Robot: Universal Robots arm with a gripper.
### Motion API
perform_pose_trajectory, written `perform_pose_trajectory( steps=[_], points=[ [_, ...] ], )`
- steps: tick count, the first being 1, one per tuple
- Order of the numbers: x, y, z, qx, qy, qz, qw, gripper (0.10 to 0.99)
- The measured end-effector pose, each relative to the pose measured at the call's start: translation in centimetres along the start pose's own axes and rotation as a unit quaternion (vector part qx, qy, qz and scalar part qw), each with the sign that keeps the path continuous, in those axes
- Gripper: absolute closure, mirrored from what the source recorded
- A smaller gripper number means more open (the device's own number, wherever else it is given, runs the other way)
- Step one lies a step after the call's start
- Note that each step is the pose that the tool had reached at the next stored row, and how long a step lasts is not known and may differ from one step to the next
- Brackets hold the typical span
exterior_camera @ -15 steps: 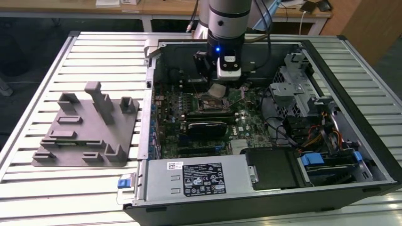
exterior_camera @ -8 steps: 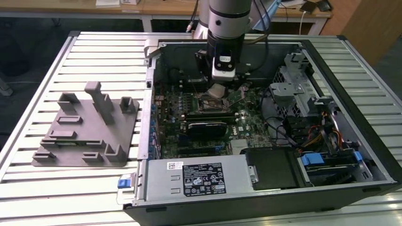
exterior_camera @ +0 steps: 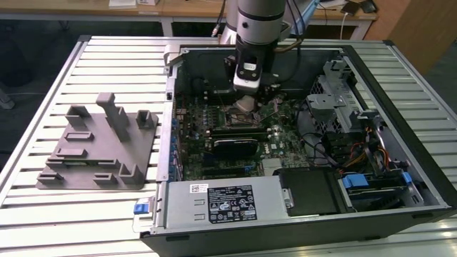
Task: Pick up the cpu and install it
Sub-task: 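Place the cpu into insertion slot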
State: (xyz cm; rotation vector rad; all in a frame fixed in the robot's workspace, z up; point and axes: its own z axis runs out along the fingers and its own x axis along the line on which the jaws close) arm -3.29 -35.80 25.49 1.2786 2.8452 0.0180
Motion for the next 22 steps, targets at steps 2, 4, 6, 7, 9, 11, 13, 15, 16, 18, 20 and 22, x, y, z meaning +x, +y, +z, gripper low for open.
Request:
perform_pose_trajectory(
  steps=[2,4,6,7,9,11,13,15,16,18,20,22],
  points=[
    [0.00,0.00,0.02,0.0003,-0.0004,0.018,0.9998,0.541],
    [0.00,0.00,0.05,0.0006,-0.0007,0.036,0.9994,0.541],
    [0.00,0.00,0.08,0.0008,-0.0011,0.055,0.9985,0.541],
    [0.00,0.00,0.09,0.0010,-0.0013,0.064,0.9980,0.541],
    [0.00,0.00,0.12,0.0013,-0.0016,0.082,0.9967,0.541],
    [0.00,0.00,0.15,0.0015,-0.0019,0.100,0.9950,0.541],
    [0.00,0.00,0.18,0.0018,-0.0023,0.118,0.9930,0.541],
    [0.00,0.00,0.22,0.0021,-0.0027,0.136,0.9907,0.541],
    [0.00,0.00,0.23,0.0023,-0.0029,0.145,0.9895,0.541],
    [0.00,-0.01,0.27,0.0026,-0.0032,0.163,0.9866,0.541],
    [0.00,0.00,0.30,0.0028,-0.0036,0.181,0.9835,0.541],
    [0.00,-0.01,0.33,0.0031,-0.0039,0.199,0.9801,0.541]
  ],
)
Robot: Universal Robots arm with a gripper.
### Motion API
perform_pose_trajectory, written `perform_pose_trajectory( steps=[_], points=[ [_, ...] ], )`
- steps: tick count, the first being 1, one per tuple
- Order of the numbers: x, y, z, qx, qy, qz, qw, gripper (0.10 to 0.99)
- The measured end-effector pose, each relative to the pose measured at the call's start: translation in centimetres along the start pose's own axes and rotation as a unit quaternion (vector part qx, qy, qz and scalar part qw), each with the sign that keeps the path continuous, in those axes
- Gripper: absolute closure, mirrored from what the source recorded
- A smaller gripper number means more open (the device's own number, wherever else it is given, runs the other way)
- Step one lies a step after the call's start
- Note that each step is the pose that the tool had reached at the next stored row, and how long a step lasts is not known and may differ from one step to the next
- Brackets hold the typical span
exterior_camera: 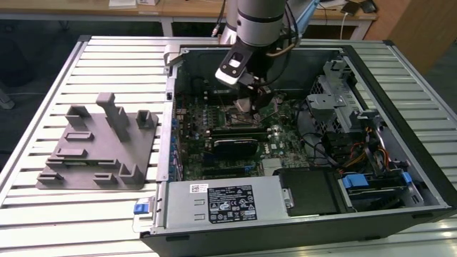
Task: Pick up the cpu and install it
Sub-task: 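Place the cpu into insertion slot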
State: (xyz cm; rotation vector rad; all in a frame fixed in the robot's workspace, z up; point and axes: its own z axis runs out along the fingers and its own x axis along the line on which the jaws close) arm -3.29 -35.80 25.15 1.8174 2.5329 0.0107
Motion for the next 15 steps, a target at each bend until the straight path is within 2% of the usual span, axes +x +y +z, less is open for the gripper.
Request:
perform_pose_trajectory(
  steps=[4,7,10,15],
  points=[
    [0.00,0.00,0.07,0.0006,-0.0007,0.037,0.9993,0.541],
    [0.00,0.00,0.12,0.0010,-0.0012,0.064,0.9980,0.541],
    [0.00,0.00,0.20,0.0014,-0.0017,0.091,0.9959,0.541],
    [0.01,-0.01,0.59,0.0020,-0.0026,0.131,0.9914,0.541]
  ],
)
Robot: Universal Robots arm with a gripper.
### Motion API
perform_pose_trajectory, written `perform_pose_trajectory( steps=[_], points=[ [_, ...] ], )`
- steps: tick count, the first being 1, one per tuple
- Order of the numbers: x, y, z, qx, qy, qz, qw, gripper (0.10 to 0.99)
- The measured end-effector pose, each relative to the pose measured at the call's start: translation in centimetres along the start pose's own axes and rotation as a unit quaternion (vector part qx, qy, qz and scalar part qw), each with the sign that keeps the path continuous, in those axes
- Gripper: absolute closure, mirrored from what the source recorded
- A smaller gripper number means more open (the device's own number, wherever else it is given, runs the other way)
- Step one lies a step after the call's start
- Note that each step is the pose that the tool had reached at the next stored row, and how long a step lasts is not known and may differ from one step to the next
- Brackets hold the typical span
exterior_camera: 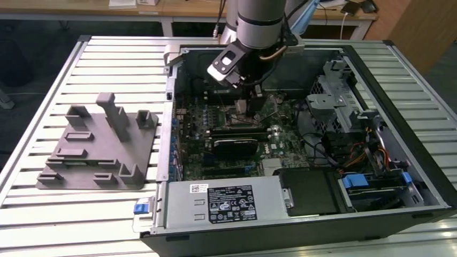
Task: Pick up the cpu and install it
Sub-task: 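Place the cpu into insertion slot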
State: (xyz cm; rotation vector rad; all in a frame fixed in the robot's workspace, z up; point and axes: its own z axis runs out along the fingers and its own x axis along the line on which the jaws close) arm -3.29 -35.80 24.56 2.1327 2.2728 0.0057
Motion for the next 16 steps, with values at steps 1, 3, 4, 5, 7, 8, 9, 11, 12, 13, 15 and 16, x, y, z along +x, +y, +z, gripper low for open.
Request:
perform_pose_trajectory(
  steps=[1,3,4,5,7,8,9,11,12,13,15,16],
  points=[
    [0.01,0.00,0.10,0.0001,-0.0001,0.005,1.0000,0.541],
    [0.01,-0.01,0.25,-0.0001,-0.0002,0.011,0.9999,0.541],
    [0.01,-0.03,0.28,-0.0011,-0.0003,0.012,0.9999,0.541],
    [0.01,-0.04,0.32,-0.0033,-0.0005,0.012,0.9999,0.541],
    [0.02,-0.10,0.40,-0.0137,-0.0010,0.012,0.9998,0.541],
    [0.02,-0.13,0.44,-0.0195,-0.0013,0.012,0.9997,0.541],
    [0.02,-0.18,0.48,-0.0254,-0.0015,0.012,0.9996,0.541],
    [0.04,-0.30,0.61,-0.0331,-0.0018,0.012,0.9994,0.541],
    [0.04,-0.35,0.65,-0.0342,-0.0020,0.013,0.9993,0.541],
    [0.04,-0.35,0.69,-0.0344,-0.0021,0.014,0.9993,0.541],
    [0.06,-0.35,0.77,-0.0343,-0.0026,0.021,0.9992,0.541],
    [0.08,-0.35,0.81,-0.0342,-0.0028,0.025,0.9991,0.541]
  ],
)
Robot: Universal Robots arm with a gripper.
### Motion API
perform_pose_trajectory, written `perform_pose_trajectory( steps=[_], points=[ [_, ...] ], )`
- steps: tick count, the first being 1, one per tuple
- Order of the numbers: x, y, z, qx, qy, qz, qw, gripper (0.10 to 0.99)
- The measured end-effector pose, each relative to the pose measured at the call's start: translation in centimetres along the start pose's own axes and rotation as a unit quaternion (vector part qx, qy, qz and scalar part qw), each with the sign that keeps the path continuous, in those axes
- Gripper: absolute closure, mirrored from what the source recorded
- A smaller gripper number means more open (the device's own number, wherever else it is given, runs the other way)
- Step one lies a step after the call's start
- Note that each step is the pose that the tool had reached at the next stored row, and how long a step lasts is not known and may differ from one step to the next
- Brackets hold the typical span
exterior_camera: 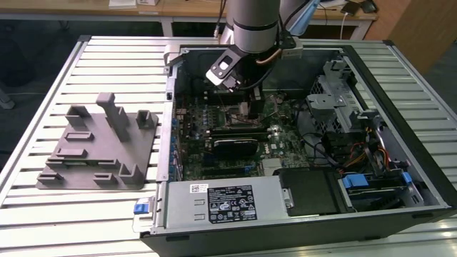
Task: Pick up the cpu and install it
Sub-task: 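Place the cpu into insertion slot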
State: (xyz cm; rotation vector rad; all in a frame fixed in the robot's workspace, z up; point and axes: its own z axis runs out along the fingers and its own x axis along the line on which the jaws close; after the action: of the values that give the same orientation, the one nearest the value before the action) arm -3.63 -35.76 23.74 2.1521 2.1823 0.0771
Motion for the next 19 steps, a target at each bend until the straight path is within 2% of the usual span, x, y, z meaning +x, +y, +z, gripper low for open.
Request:
perform_pose_trajectory(
  steps=[5,11,19],
  points=[
    [0.23,-0.03,0.29,0.0001,-0.0010,0.013,0.9999,0.541],
    [0.45,-0.10,0.67,0.0002,-0.0011,0.013,0.9999,0.541],
    [0.97,-0.54,1.17,0.0002,-0.0010,0.013,0.9999,0.541]
  ],
)
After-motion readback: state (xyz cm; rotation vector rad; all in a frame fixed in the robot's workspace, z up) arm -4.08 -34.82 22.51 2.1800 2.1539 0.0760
